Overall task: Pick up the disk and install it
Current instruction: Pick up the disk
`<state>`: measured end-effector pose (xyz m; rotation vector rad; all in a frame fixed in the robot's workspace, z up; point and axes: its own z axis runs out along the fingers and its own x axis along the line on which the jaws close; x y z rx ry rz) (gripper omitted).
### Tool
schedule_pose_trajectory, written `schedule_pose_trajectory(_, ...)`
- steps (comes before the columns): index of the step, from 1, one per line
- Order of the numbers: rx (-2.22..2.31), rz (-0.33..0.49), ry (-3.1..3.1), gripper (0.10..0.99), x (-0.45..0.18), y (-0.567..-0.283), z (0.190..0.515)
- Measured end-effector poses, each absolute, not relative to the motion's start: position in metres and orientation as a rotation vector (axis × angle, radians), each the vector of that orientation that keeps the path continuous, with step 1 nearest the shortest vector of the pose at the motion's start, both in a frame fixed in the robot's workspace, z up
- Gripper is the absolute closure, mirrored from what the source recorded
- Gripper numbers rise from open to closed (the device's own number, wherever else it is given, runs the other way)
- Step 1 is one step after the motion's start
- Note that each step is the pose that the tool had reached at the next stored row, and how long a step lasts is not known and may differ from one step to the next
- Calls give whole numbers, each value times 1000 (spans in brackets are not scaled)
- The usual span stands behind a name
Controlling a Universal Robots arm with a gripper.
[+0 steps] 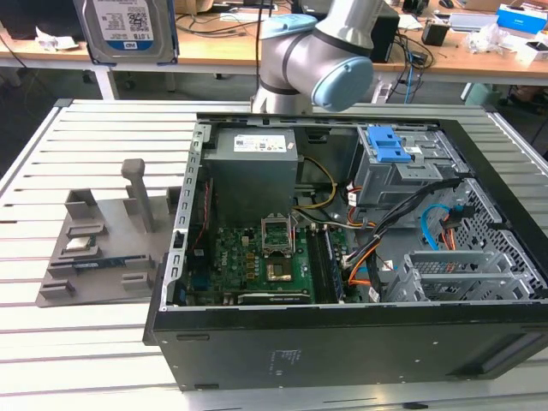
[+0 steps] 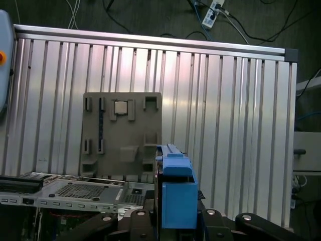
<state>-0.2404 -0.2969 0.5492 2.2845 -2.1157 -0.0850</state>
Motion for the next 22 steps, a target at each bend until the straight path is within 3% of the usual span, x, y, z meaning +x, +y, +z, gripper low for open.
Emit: schedule_pose_trajectory(22,2280,-95,-2111,722,-164,-297,549)
